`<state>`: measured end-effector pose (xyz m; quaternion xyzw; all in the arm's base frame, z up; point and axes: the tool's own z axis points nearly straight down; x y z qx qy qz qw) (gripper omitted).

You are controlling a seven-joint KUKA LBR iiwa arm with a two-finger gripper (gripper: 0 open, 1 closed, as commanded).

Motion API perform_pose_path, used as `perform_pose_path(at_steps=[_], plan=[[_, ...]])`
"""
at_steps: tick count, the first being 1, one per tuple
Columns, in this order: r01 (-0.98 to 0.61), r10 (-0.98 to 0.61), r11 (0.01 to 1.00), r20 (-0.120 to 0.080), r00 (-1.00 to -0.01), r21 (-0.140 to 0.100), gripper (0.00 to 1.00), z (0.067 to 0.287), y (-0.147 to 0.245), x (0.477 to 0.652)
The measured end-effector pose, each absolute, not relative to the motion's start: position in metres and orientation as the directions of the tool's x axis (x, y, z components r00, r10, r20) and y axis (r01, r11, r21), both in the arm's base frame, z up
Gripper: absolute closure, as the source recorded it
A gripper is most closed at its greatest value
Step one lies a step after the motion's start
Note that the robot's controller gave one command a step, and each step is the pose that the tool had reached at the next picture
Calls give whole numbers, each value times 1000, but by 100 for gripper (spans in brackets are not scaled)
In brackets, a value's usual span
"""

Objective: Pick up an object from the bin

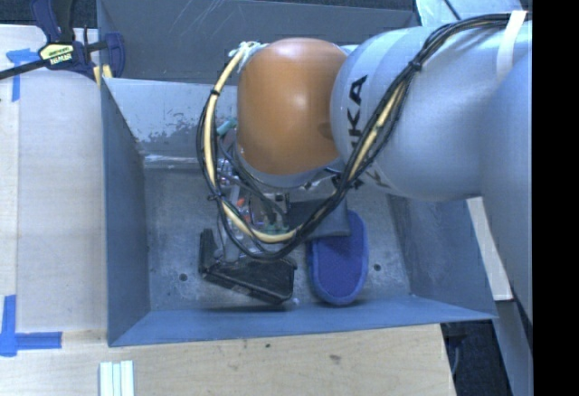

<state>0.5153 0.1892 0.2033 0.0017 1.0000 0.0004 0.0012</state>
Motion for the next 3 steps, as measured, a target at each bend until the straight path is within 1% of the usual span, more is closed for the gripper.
perform_pose_path(at_steps=[1,2,3], plan=[[9,9,1000,7,-1000,-4,0,92,153,484],[9,9,1000,6,-1000,-4,100,96,153,485],[11,11,1000,-5,-1000,3,100,190,196,505]])
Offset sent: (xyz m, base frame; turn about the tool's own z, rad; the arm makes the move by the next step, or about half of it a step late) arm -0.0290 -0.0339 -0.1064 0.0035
